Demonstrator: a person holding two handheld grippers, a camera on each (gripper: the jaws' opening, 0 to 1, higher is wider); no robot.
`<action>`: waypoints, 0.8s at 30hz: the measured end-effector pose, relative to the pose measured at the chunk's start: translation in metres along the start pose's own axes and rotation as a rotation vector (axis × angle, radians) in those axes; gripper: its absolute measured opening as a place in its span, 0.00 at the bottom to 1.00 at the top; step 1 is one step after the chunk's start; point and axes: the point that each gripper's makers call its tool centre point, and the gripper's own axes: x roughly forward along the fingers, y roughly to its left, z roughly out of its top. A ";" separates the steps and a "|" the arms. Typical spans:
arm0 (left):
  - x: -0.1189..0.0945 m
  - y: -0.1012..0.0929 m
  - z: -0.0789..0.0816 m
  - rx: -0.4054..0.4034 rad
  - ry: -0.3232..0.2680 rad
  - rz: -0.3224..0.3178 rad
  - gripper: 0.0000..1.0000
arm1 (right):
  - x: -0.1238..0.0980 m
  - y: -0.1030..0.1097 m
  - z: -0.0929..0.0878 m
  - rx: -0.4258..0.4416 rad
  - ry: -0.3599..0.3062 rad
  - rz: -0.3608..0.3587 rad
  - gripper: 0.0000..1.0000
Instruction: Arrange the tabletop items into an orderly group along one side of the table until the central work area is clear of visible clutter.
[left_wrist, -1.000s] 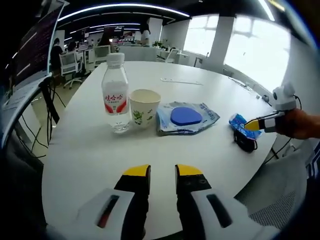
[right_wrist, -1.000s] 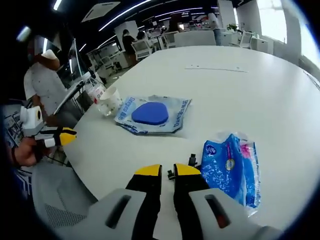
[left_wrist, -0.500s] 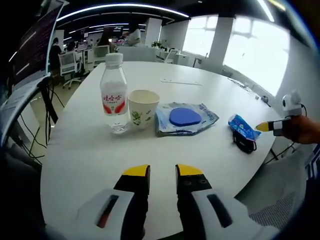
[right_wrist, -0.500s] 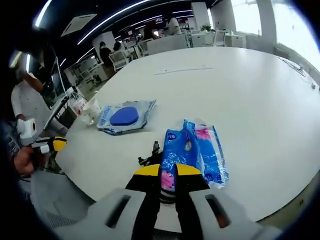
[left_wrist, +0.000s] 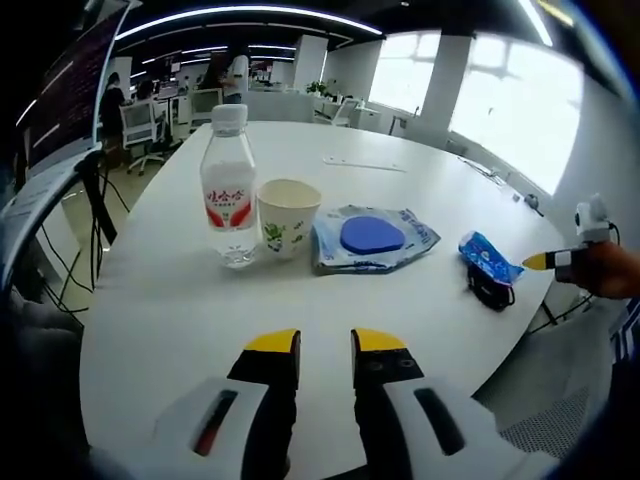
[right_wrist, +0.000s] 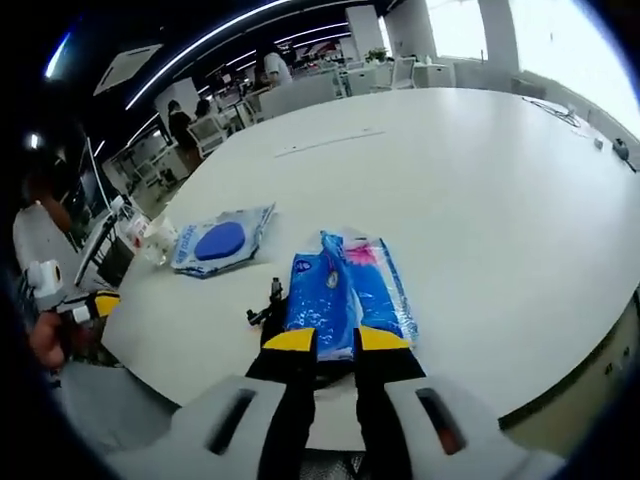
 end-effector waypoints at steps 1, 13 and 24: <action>0.000 0.000 0.000 0.000 0.000 -0.001 0.18 | 0.001 -0.002 0.000 0.003 0.003 -0.007 0.16; 0.006 -0.009 0.010 0.008 -0.003 -0.026 0.24 | 0.005 -0.025 -0.013 0.087 0.059 -0.124 0.36; 0.007 -0.009 0.014 -0.008 -0.007 -0.025 0.25 | 0.015 -0.017 -0.020 0.169 0.075 -0.123 0.43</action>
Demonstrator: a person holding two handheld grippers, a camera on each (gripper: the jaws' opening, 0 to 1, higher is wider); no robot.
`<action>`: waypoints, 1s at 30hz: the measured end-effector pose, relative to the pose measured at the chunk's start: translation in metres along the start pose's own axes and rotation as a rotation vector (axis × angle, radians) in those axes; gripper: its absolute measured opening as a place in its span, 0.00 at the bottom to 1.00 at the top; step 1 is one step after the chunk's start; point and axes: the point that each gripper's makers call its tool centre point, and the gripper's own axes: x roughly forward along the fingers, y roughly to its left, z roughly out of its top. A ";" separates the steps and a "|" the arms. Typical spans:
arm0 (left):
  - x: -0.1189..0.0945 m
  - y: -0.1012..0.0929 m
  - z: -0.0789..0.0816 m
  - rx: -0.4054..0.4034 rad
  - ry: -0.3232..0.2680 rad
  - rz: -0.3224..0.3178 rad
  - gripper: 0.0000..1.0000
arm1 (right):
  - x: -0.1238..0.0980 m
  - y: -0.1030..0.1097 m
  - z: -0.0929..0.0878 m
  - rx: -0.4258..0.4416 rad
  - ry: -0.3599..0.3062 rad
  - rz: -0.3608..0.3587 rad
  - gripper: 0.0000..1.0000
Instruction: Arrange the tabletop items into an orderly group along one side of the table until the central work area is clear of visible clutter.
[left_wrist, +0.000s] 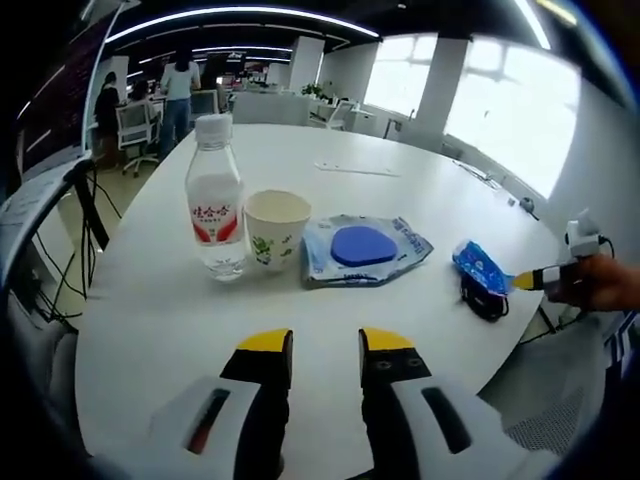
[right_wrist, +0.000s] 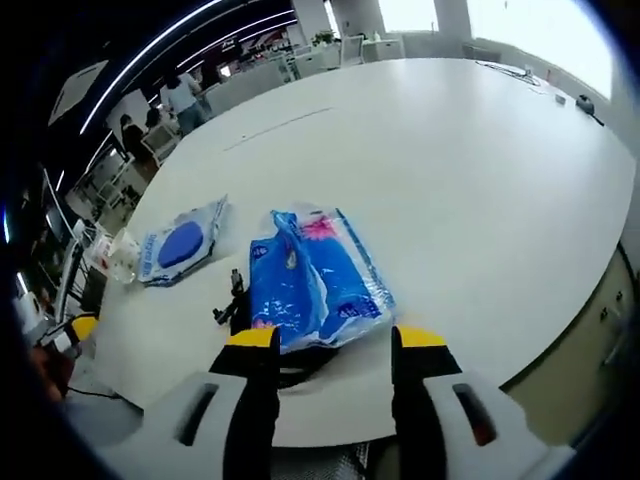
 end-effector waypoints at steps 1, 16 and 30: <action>0.000 0.000 0.000 -0.003 0.001 0.000 0.25 | 0.001 0.001 0.000 0.013 -0.002 0.007 0.42; -0.001 -0.003 0.007 -0.009 -0.010 -0.004 0.25 | 0.010 -0.004 0.003 0.120 -0.013 0.008 0.11; -0.003 -0.001 0.011 -0.013 -0.018 0.001 0.24 | 0.014 -0.007 0.016 0.135 -0.045 0.033 0.00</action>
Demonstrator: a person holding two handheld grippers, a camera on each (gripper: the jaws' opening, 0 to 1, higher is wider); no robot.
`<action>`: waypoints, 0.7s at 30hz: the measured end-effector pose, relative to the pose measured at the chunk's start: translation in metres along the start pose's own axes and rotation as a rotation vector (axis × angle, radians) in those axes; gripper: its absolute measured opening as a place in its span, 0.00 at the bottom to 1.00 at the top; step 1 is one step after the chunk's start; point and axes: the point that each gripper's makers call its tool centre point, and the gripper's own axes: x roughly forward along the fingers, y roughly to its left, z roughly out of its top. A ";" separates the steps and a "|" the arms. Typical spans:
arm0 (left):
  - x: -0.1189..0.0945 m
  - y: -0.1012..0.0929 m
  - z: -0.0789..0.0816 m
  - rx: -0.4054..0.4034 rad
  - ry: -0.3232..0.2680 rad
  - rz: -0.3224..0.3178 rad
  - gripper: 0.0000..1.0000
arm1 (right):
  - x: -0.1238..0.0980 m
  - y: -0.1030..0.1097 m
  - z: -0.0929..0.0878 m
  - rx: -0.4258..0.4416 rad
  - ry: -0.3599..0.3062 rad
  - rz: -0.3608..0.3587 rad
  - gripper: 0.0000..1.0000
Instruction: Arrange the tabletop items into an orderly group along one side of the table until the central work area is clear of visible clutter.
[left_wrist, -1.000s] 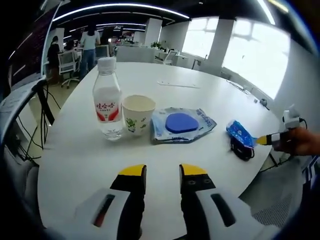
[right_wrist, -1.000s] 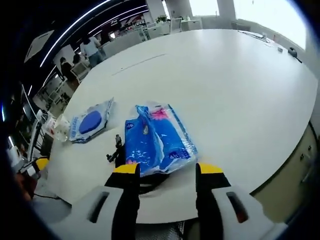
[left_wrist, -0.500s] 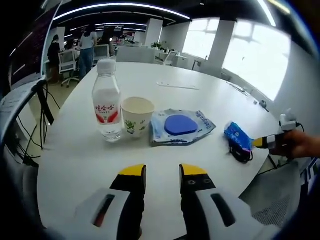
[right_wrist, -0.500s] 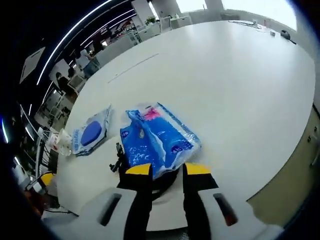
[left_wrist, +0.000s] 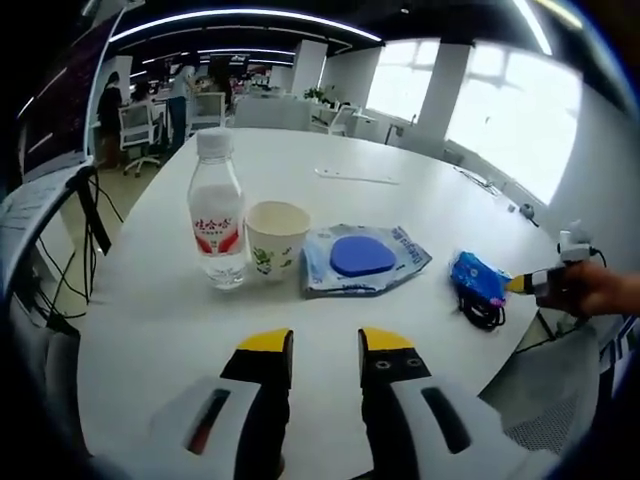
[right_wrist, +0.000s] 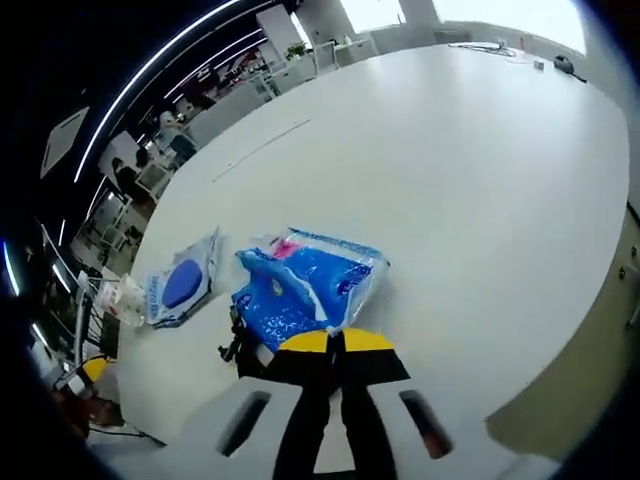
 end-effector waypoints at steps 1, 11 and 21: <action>0.000 0.000 0.000 0.000 0.001 0.001 0.24 | 0.001 0.000 0.001 -0.010 -0.001 0.002 0.00; 0.000 -0.004 -0.002 0.006 0.005 -0.002 0.24 | 0.000 -0.001 0.002 -0.023 -0.006 0.014 0.00; 0.000 -0.003 0.000 0.008 0.008 -0.005 0.25 | -0.001 -0.002 0.005 -0.055 -0.007 0.014 0.00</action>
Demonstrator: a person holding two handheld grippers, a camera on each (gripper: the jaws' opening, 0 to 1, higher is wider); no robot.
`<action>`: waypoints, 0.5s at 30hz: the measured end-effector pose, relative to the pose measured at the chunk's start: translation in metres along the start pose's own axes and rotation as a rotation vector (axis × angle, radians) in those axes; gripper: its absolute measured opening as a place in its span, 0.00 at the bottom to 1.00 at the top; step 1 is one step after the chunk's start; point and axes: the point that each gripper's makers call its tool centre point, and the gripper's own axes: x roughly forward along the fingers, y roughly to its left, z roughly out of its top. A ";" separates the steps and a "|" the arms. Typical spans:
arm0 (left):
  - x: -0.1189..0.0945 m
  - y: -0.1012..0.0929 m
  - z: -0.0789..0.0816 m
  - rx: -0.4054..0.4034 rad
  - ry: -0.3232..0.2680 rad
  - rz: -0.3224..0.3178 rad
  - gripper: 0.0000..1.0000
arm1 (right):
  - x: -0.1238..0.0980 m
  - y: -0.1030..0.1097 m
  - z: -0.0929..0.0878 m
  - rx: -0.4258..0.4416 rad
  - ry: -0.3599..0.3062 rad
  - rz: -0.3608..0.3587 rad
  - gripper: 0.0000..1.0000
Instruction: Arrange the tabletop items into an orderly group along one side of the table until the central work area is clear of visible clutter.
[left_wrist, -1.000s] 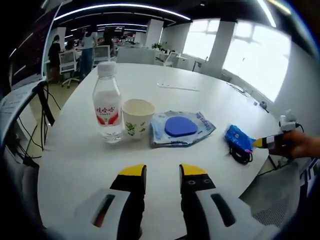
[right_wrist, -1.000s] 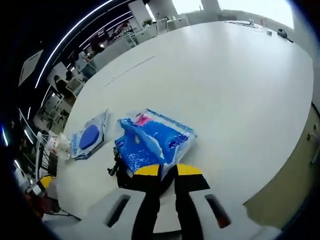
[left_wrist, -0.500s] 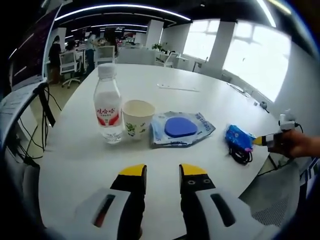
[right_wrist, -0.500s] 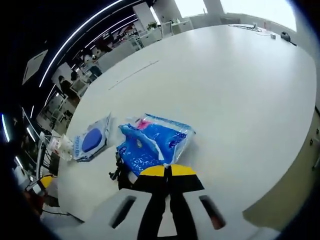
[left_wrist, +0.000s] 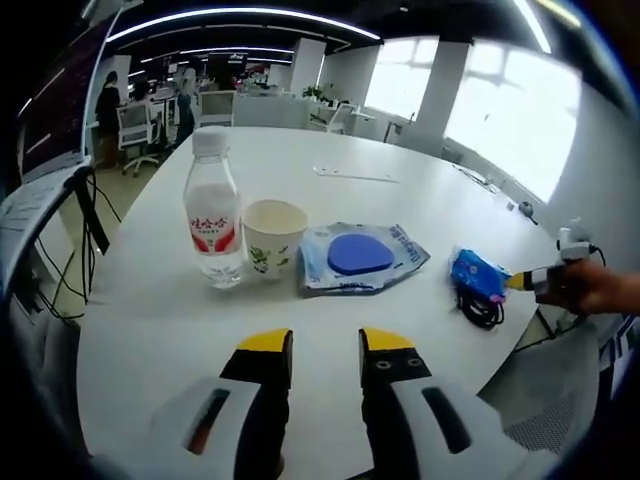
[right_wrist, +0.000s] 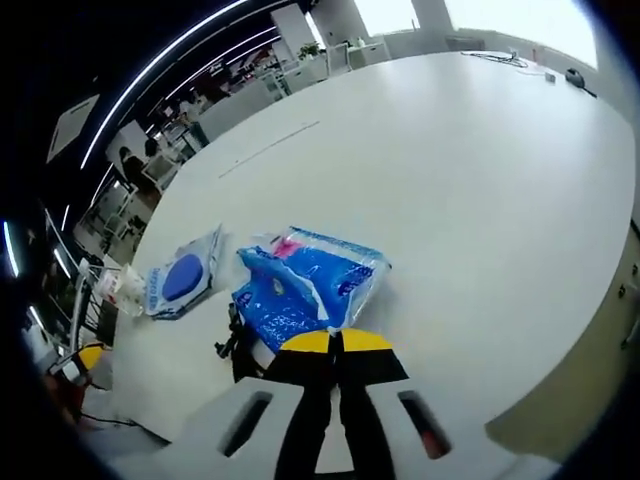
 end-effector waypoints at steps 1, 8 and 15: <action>0.000 0.000 0.000 -0.002 0.000 0.000 0.25 | 0.000 0.000 0.001 -0.004 0.000 0.000 0.00; -0.002 0.003 0.001 -0.003 -0.002 0.004 0.25 | 0.006 0.003 0.017 -0.191 0.007 0.025 0.00; -0.004 0.004 -0.004 -0.008 0.006 0.002 0.25 | 0.013 0.008 0.039 -0.331 0.008 0.038 0.00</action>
